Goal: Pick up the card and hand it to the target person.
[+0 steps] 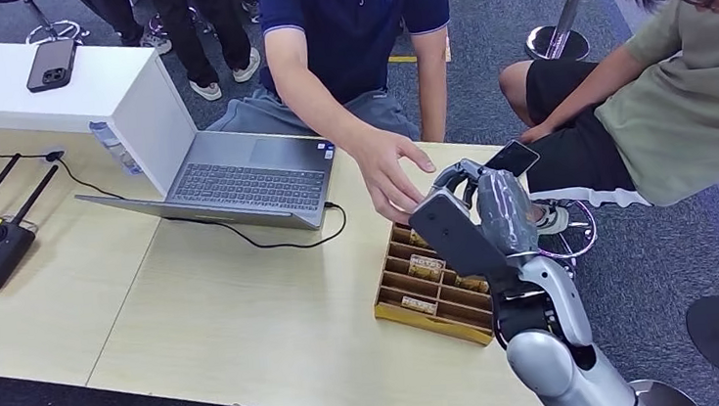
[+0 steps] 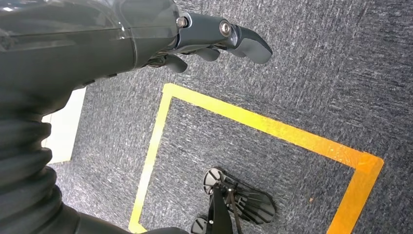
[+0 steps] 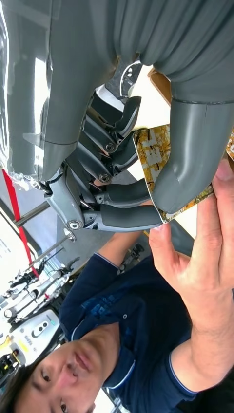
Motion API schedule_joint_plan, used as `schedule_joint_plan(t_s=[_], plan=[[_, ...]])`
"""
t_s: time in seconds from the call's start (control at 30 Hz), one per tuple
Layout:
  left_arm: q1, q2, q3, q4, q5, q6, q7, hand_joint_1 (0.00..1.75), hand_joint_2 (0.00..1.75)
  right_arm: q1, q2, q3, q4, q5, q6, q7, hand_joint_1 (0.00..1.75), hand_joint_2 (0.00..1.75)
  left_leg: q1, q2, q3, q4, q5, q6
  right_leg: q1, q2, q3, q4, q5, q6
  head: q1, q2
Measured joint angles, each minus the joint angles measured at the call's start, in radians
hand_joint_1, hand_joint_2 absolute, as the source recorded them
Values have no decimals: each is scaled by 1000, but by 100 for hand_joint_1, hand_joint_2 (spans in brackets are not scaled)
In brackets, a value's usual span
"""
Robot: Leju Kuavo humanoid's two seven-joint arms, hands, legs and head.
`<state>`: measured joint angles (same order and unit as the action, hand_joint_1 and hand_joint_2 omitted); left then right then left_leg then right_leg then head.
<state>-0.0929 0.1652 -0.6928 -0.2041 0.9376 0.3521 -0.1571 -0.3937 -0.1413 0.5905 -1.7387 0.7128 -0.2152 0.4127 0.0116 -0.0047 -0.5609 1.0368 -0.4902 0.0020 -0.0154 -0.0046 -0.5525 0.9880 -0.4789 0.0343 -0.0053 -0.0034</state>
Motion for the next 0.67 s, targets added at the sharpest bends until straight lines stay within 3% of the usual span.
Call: schedule_joint_plan(t_s=[0.3,0.33,0.4,0.47,0.53,0.67], plan=[[0,0,0,0,0,3,3,0,175,-6,3,0,20,-14,0,4,168,175,0,0,0,0,0,0,0,0,0,0,0,0,0,0],[0,0,0,0,-1,3,4,0,175,-7,4,0,22,-14,0,4,160,175,0,0,0,0,0,0,0,0,0,0,0,0,0,0],[0,0,0,0,-4,4,8,0,175,-9,4,0,27,-16,-1,4,81,175,0,0,0,0,0,0,0,0,0,0,0,0,0,0],[0,0,0,0,-6,4,10,0,87,-10,5,0,31,-20,-3,3,7,175,0,0,0,0,0,0,0,0,0,0,0,0,0,0],[0,0,0,0,-5,4,7,0,0,-10,6,0,34,-22,-4,3,0,175,0,0,0,0,0,0,0,0,0,0,0,0,0,0],[0,0,0,0,-2,4,6,0,0,-11,6,0,38,-23,-4,3,0,175,0,0,0,0,0,0,0,0,0,0,0,0,0,0]])
